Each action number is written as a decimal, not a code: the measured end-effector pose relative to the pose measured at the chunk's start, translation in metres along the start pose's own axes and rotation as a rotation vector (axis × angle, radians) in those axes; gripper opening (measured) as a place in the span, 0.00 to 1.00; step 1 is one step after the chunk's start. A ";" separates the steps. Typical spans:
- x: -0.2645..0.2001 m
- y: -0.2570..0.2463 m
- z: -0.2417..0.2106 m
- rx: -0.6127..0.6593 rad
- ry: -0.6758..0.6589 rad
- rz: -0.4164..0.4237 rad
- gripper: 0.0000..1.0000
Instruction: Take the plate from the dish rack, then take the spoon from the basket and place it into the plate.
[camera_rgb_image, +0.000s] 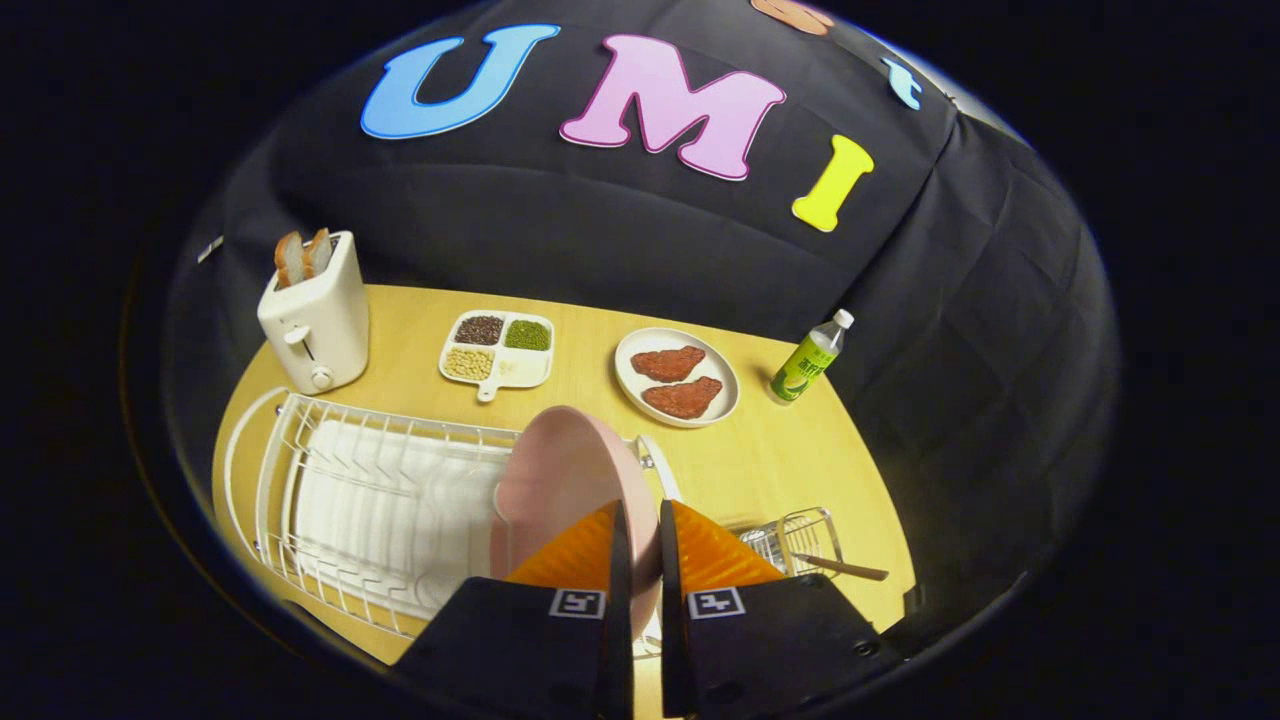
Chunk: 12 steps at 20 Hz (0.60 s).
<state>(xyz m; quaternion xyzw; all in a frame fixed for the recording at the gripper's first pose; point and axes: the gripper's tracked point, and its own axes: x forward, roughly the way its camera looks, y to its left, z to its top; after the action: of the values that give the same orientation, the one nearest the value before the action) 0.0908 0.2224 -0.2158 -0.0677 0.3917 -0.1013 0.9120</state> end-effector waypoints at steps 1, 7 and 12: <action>0.000 -0.001 0.003 -0.024 0.001 -0.005 0.13; -0.007 -0.004 0.033 -0.103 -0.073 0.004 0.09; -0.014 -0.016 0.051 -0.189 -0.132 -0.061 0.09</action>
<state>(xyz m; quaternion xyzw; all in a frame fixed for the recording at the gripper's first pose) 0.1167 0.2126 -0.1676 -0.1721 0.3362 -0.0869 0.9218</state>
